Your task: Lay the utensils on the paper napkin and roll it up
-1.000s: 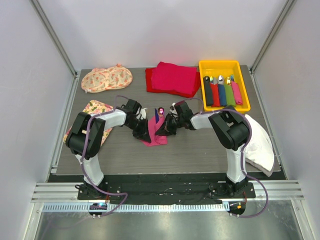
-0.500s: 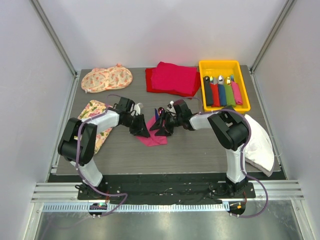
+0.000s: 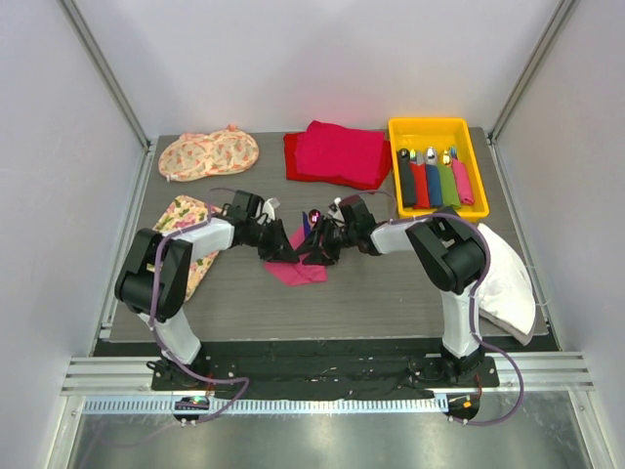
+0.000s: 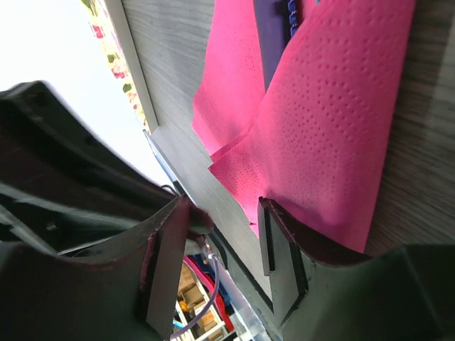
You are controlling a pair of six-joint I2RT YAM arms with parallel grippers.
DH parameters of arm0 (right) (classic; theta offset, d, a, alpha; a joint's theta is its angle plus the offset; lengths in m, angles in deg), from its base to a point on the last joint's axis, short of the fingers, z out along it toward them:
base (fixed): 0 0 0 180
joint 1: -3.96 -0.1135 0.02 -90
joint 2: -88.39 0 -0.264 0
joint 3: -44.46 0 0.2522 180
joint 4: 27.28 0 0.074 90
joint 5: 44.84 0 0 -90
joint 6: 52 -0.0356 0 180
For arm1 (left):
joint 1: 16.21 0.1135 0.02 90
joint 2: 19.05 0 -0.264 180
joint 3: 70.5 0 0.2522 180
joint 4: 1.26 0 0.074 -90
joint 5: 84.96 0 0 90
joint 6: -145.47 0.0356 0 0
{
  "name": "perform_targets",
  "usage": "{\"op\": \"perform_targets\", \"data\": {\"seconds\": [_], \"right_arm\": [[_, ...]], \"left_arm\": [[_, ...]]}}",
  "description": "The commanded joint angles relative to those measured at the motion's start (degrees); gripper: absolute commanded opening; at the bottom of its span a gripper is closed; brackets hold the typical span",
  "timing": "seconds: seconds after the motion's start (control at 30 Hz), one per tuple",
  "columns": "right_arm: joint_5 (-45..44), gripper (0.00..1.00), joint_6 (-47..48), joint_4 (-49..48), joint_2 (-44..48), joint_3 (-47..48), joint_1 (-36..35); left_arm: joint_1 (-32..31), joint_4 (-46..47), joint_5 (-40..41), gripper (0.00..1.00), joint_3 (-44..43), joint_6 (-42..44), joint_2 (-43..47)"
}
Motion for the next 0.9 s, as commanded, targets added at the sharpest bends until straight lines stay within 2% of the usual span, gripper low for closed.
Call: {"op": "perform_targets", "data": {"seconds": [0.0,0.2,0.37,0.53,0.63,0.67,0.73,0.77,0.87], "right_arm": [[-2.4,0.52,0.5,0.8,-0.5,-1.1,-0.2],[-3.5,0.49,2.0,1.2,2.0,-0.6,-0.1],[-5.5,0.46,7.3,8.1,7.6,1.6,0.1],[-7.1,0.32,16.4,17.3,10.3,5.9,0.5],[-7.8,0.19,20.2,22.9,10.4,9.1,0.4],[-9.3,0.12,21.1,24.2,10.5,9.6,0.4],[-10.9,0.08,22.6,25.3,9.8,11.4,-0.1],[-12.1,0.02,24.0,26.6,9.4,12.1,-0.3],[-13.8,0.01,25.4,28.9,7.3,14.8,-1.6]], "left_arm": [[0.1,4.8,0.2,0.15,-1.3,-1.5,-2.8],[0.9,-1.9,6.4,0.10,-3.2,1.7,-6.5],[1.0,-3.9,8.3,0.07,-3.3,1.8,-7.7],[1.0,-4.0,8.3,0.05,-3.4,1.7,-8.2],[1.0,-4.1,8.3,0.05,-3.4,1.7,-8.1],[1.0,-4.0,8.3,0.05,-3.3,1.8,-7.9],[1.0,-4.0,8.4,0.05,-3.0,1.8,-7.7],[1.0,-3.9,8.3,0.05,-3.0,1.8,-7.7],[1.0,-4.0,8.4,0.05,-3.1,2.0,-7.7]]}}
